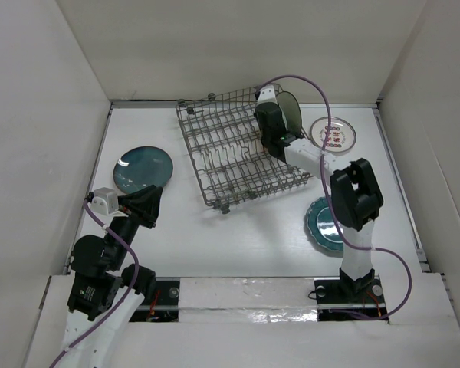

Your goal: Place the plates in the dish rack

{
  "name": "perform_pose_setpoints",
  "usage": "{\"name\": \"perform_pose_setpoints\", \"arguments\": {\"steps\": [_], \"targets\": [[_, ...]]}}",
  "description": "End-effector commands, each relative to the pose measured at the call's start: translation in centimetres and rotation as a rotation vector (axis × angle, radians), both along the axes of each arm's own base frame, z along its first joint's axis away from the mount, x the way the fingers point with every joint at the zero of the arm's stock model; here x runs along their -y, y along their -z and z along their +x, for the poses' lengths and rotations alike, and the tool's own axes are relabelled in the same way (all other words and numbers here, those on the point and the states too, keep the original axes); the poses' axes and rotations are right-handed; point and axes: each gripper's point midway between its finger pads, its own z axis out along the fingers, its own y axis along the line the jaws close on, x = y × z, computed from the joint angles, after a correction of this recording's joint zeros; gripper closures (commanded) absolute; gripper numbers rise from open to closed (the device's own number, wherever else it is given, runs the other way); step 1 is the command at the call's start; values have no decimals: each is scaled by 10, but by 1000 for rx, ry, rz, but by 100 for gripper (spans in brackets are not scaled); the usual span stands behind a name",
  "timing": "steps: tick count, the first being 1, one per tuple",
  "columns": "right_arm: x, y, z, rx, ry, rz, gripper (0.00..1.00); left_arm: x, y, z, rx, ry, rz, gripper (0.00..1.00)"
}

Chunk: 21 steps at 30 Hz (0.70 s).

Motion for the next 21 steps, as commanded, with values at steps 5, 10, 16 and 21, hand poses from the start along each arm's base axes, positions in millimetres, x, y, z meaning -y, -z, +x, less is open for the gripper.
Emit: {"name": "perform_pose_setpoints", "arguments": {"steps": [5, 10, 16, 21], "targets": [[7, -45, -3, 85, 38, 123, 45, -1, -10, 1, 30, -9, -9, 80], [5, -93, -22, 162, 1, 210, 42, -1, -10, 2, 30, -9, -9, 80], [51, -136, -35, 293, -10, 501, 68, -1, -11, 1, 31, -9, -10, 79], [143, -100, -35, 319, 188, 673, 100, -1, -11, 0, 34, -8, -11, 80]]}}
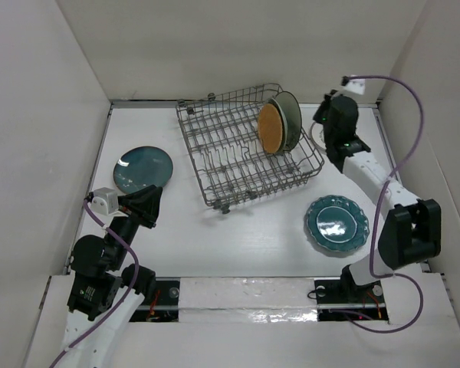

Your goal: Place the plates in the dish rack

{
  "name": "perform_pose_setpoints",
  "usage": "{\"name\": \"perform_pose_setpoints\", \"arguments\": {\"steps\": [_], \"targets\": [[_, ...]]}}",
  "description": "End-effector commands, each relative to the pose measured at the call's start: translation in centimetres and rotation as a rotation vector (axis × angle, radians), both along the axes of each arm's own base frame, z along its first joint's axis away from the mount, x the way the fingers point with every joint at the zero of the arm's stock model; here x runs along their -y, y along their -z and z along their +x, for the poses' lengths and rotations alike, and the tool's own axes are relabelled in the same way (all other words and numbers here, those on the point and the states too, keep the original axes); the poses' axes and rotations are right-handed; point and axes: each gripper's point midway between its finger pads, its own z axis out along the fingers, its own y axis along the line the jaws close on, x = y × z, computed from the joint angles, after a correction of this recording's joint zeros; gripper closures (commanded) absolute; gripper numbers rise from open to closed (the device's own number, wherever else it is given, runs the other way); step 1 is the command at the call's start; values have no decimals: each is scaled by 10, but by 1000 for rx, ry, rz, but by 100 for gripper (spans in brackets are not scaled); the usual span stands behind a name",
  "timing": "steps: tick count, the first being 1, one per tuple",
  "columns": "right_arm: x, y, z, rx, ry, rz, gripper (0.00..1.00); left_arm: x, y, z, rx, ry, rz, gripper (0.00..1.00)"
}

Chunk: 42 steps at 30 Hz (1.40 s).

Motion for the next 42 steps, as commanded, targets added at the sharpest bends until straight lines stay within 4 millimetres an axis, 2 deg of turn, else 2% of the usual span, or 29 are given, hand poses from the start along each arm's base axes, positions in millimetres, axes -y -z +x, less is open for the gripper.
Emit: {"name": "perform_pose_setpoints", "arguments": {"steps": [1, 2, 3, 4, 5, 6, 7, 8, 9, 10, 12, 13, 14, 16, 19, 25, 27, 28, 30, 32, 34, 37, 38, 39, 41, 42], "targets": [[63, 28, 14, 13, 123, 238, 100, -1, -12, 0, 38, -7, -12, 79], [80, 38, 15, 0, 155, 272, 100, -2, -12, 0, 38, -7, -10, 80], [96, 60, 18, -37, 189, 302, 100, -2, -12, 0, 38, -7, -10, 80], [104, 72, 21, -55, 192, 374, 99, -1, -12, -1, 41, -5, -13, 79], [133, 83, 21, -65, 245, 408, 95, -2, -12, -1, 41, -5, -13, 80], [143, 94, 22, -80, 263, 435, 80, -2, -13, -1, 41, -7, -15, 80], [149, 112, 26, -112, 268, 478, 70, -2, -13, -1, 41, -7, -15, 79], [165, 123, 26, -126, 300, 495, 62, -2, -13, -2, 43, -7, -15, 79], [172, 132, 27, -142, 320, 510, 50, -2, -13, -1, 42, -7, -15, 80], [175, 149, 30, -178, 323, 544, 49, -2, -13, -1, 41, -7, -15, 80], [188, 166, 32, -198, 340, 600, 44, -2, -13, -1, 43, -7, -14, 80], [188, 173, 35, -214, 319, 631, 44, -2, -13, -1, 42, -7, -14, 80], [189, 194, 36, -253, 325, 661, 44, -2, -12, -1, 40, -7, -14, 80], [188, 216, 38, -282, 310, 737, 44, -2, -12, -1, 39, -7, -14, 80], [187, 232, 42, -301, 285, 801, 44, -2, -12, -1, 39, -10, -13, 80], [180, 240, 52, -315, 251, 860, 53, -2, -12, 1, 33, -11, -11, 79], [184, 238, 60, -313, 243, 876, 54, -2, -11, 1, 32, -13, -13, 80], [179, 252, 60, -350, 235, 900, 56, -2, -12, 1, 35, -14, -14, 80], [175, 260, 63, -370, 222, 930, 59, -3, -12, 1, 34, -18, -16, 80], [169, 266, 62, -369, 204, 969, 76, -4, -12, 0, 36, -22, -16, 80], [173, 264, 61, -340, 221, 968, 90, -4, -13, 0, 40, -21, -19, 79], [179, 244, 55, -289, 247, 940, 100, -3, -11, 2, 32, -19, -14, 79], [179, 241, 51, -281, 254, 938, 100, -3, -12, 2, 33, -17, -14, 80], [189, 214, 51, -208, 260, 926, 100, -2, -11, 2, 30, -14, -11, 80], [194, 193, 45, -153, 280, 909, 100, -2, -11, 2, 31, -16, -13, 80], [197, 164, 40, -81, 271, 892, 100, -3, -12, 2, 32, -17, -14, 80]]}}
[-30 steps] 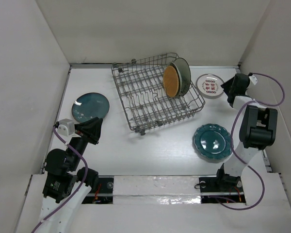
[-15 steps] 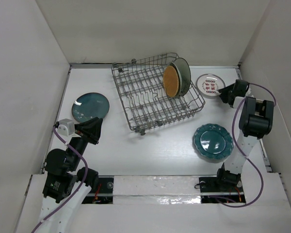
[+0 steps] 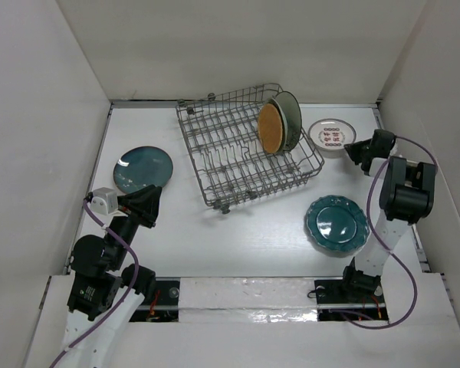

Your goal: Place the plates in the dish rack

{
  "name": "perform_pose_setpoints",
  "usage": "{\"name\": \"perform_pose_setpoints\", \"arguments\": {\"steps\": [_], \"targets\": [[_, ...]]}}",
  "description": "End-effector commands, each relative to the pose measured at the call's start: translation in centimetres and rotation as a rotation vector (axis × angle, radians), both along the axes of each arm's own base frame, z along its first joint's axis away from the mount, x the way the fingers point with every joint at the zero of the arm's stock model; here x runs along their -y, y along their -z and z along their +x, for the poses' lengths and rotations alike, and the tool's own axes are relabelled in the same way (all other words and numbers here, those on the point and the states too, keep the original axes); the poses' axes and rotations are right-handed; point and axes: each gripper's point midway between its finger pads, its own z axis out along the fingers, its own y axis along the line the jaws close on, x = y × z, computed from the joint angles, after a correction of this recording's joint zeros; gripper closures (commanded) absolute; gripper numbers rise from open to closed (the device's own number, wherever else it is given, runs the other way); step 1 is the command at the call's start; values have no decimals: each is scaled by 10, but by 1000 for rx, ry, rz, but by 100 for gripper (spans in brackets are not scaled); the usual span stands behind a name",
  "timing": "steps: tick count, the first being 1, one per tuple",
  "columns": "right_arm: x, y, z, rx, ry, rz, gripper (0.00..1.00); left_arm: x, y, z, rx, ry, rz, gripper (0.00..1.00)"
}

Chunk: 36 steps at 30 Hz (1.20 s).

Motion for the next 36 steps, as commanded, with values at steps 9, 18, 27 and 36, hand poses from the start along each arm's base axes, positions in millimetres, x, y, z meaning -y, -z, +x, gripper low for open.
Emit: {"name": "perform_pose_setpoints", "arguments": {"steps": [9, 18, 27, 36], "targets": [[-34, -264, -42, 531, 123, -446, 100, 1, -10, 3, 25, -1, -9, 80], [-181, -349, -42, 590, -183, -808, 100, -2, -11, 1, 30, -10, -13, 80], [-264, -303, -27, 344, -321, -1102, 100, -1, -11, 0, 35, -6, -14, 80], [-276, -258, -13, 188, -343, -1230, 100, -1, -12, -2, 40, -3, -13, 80]]}}
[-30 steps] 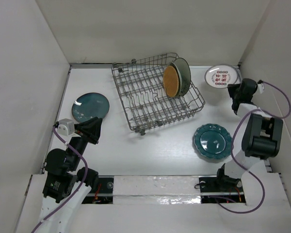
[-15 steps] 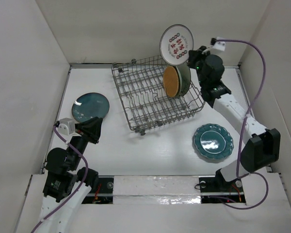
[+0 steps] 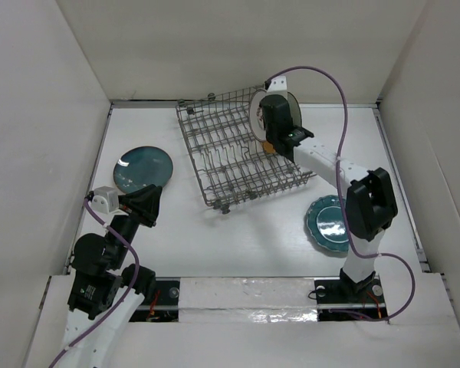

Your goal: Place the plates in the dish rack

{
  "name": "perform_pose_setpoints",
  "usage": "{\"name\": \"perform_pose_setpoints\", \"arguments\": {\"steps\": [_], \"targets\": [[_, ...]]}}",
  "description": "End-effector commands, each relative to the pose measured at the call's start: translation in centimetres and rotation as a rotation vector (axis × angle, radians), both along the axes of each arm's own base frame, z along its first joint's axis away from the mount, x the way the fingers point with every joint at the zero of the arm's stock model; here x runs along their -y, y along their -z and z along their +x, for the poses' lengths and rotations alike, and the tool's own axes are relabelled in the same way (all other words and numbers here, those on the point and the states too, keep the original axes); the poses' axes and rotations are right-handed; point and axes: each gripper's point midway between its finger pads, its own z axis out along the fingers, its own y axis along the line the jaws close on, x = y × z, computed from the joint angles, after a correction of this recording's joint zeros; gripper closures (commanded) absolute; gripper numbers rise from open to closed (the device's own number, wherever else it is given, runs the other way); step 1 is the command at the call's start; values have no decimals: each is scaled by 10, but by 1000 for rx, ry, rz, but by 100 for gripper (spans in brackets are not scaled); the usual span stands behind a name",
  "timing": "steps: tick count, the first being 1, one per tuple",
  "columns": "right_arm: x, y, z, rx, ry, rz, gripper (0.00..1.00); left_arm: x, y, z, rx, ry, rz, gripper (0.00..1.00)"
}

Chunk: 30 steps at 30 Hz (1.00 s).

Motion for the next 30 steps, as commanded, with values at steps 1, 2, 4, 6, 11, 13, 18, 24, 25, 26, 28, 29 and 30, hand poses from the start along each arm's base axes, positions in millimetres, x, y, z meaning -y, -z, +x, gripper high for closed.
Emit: {"name": "perform_pose_setpoints", "arguments": {"steps": [1, 2, 4, 6, 11, 13, 18, 24, 25, 26, 28, 29, 30], "targets": [[10, -51, 3, 114, 81, -7, 100, -1, -14, -4, 50, 0, -18, 80], [12, -48, 3, 110, 94, -15, 100, -2, -14, -4, 50, 0, -17, 80], [12, -36, 5, 89, 98, -34, 100, -2, -15, -4, 52, 0, -19, 80], [12, -24, 6, 68, 105, -50, 100, -2, -15, -4, 52, 0, -19, 80], [0, -4, 6, 35, 88, -69, 100, -1, -15, -4, 51, 2, -18, 80], [-7, 3, 4, 25, 75, -75, 100, -1, -15, -4, 51, 0, -19, 80], [-21, 29, -1, -6, 69, -112, 100, -1, -15, -4, 52, 2, -20, 80], [-32, 49, -6, -33, 77, -148, 100, -1, -15, -4, 53, 2, -19, 80], [-30, 50, -7, -34, 84, -152, 100, -1, -15, -4, 53, 2, -19, 80], [-29, 50, -6, -34, 93, -155, 97, -1, -15, -5, 54, 4, -21, 80], [-29, 51, -7, -37, 95, -155, 87, -1, -15, -5, 54, 3, -19, 80], [-29, 51, -7, -35, 95, -148, 82, -1, -15, -5, 54, 5, -20, 80], [-30, 50, -7, -34, 94, -144, 76, -1, -15, -5, 54, 5, -20, 80]]}}
